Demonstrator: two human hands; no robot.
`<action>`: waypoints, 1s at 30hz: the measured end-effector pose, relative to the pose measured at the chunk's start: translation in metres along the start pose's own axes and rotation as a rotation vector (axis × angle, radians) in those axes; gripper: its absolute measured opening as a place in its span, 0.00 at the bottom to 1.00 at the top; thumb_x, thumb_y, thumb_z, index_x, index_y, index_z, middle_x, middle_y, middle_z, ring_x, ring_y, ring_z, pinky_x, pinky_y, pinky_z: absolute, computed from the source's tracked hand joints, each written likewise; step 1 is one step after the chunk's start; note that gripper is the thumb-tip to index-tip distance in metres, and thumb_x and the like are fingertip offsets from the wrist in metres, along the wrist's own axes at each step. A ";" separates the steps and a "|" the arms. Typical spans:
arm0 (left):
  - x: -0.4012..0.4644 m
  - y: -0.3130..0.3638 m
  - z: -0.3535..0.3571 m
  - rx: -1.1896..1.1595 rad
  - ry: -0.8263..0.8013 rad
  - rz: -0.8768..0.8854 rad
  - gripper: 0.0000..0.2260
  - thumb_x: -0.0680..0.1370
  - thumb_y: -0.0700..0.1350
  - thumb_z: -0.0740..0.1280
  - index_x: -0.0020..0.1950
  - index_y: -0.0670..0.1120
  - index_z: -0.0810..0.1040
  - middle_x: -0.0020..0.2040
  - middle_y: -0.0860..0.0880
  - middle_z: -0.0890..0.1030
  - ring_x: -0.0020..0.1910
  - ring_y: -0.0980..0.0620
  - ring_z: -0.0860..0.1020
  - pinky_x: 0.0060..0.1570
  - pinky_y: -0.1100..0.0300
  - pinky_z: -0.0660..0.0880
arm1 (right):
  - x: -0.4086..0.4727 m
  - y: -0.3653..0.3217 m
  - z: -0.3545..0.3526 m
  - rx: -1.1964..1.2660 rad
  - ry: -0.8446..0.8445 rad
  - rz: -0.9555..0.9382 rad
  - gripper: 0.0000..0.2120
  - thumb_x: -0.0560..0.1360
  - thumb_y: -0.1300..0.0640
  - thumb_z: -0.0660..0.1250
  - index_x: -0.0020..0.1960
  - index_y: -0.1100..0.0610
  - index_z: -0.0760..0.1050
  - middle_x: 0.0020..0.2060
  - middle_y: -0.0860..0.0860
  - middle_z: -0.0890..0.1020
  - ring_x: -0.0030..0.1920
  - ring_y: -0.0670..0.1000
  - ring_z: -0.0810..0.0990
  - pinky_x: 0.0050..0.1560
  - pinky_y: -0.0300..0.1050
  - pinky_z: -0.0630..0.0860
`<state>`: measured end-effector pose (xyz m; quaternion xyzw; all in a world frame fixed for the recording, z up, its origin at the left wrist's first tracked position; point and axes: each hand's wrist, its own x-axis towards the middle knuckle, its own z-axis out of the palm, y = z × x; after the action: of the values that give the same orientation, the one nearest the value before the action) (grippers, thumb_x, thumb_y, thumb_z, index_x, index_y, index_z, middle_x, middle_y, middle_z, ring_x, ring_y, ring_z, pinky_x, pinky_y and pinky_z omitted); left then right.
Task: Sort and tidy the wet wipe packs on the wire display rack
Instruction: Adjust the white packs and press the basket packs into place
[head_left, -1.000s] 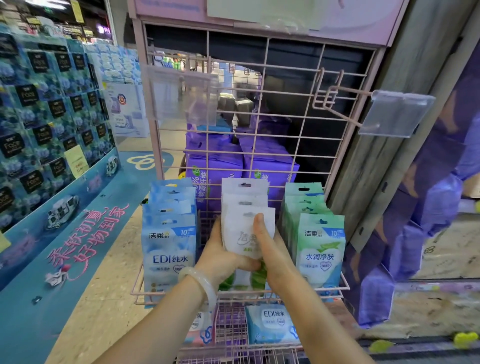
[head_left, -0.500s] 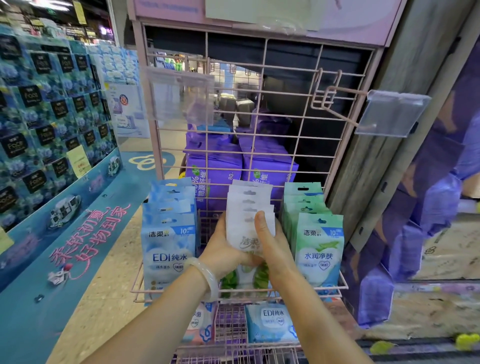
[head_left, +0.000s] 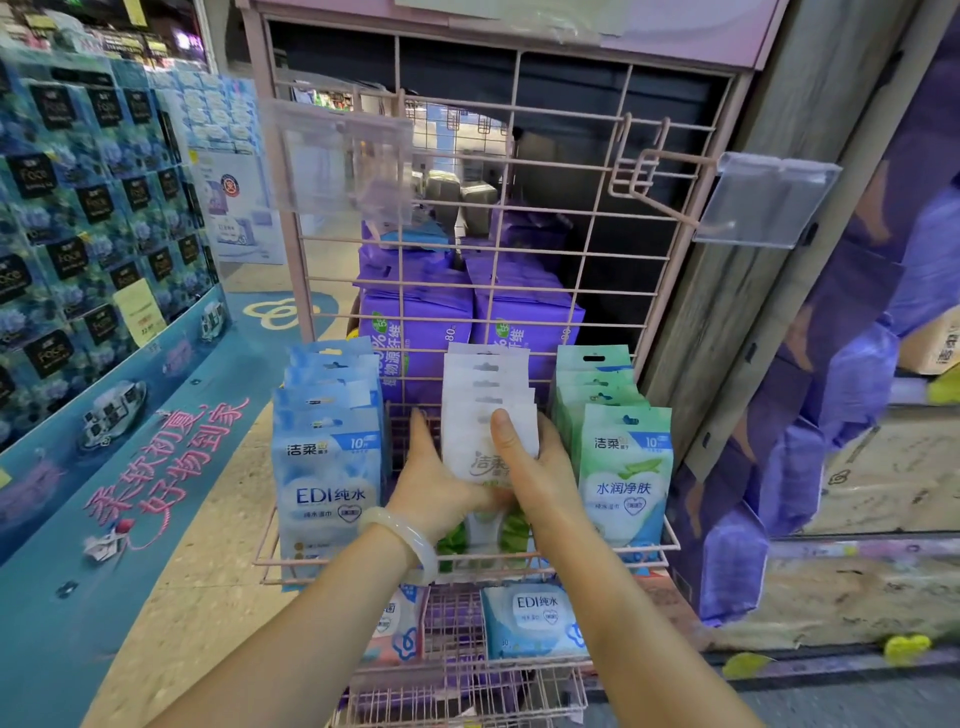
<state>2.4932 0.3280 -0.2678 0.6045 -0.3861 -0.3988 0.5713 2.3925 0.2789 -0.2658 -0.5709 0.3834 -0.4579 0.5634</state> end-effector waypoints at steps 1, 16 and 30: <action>-0.007 0.003 0.003 0.056 0.055 0.054 0.57 0.54 0.42 0.80 0.75 0.48 0.48 0.71 0.44 0.67 0.68 0.46 0.70 0.67 0.47 0.68 | -0.002 -0.001 0.000 -0.056 0.047 -0.019 0.25 0.68 0.47 0.71 0.62 0.52 0.70 0.58 0.52 0.80 0.51 0.41 0.81 0.49 0.36 0.79; -0.112 -0.106 -0.019 0.442 0.178 0.323 0.12 0.72 0.41 0.68 0.55 0.45 0.76 0.49 0.53 0.77 0.52 0.55 0.76 0.54 0.62 0.73 | -0.136 0.084 -0.022 -0.457 -0.083 -0.162 0.11 0.73 0.59 0.66 0.48 0.42 0.72 0.46 0.44 0.79 0.49 0.42 0.78 0.49 0.32 0.73; -0.072 -0.185 -0.091 0.694 0.289 -0.189 0.23 0.72 0.38 0.65 0.67 0.39 0.69 0.65 0.38 0.73 0.63 0.40 0.73 0.60 0.54 0.69 | -0.098 0.163 0.016 -0.747 -0.276 0.212 0.17 0.76 0.56 0.61 0.63 0.60 0.71 0.60 0.56 0.79 0.59 0.55 0.76 0.59 0.37 0.66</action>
<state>2.5517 0.4384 -0.4474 0.8449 -0.3562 -0.2060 0.3418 2.3920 0.3655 -0.4358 -0.7494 0.5009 -0.1457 0.4076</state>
